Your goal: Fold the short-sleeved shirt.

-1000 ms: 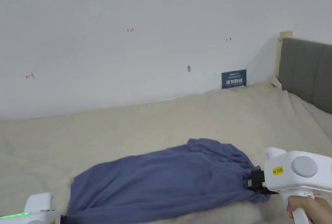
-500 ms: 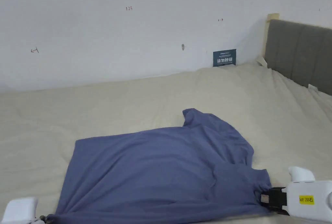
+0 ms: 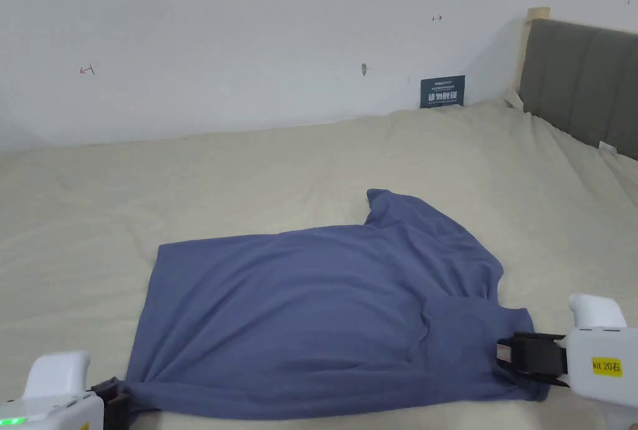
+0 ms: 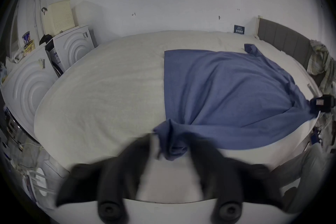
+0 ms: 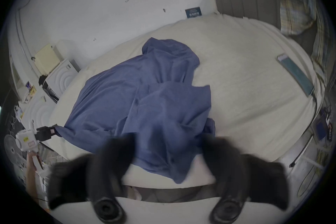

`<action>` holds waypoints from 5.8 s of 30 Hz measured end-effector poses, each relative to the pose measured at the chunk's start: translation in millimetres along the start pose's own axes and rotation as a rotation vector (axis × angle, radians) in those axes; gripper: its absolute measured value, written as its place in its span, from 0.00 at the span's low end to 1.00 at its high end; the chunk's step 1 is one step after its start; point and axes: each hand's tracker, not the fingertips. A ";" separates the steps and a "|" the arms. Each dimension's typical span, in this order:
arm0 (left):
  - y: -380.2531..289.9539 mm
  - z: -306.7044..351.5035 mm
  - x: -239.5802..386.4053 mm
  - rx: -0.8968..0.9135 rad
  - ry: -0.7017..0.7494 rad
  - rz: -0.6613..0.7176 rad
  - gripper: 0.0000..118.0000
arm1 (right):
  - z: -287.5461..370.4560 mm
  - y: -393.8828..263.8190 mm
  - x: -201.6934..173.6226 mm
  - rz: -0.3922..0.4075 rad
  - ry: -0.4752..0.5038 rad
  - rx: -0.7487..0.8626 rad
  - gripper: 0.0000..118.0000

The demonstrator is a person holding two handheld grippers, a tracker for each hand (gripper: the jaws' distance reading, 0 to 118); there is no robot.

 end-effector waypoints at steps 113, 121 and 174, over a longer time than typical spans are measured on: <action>97.3 -53.4 -24.4 0.023 -0.152 0.063 1.00 | -61.9 131.6 10.9 0.078 -0.047 0.117 0.73; 36.2 -0.1 -23.7 0.039 -0.083 0.066 0.01 | -3.7 53.7 -14.6 0.109 0.017 0.157 0.00; 69.9 -53.4 -13.7 -0.082 -0.174 0.011 0.09 | -77.1 90.4 13.9 0.011 -0.040 -0.035 0.13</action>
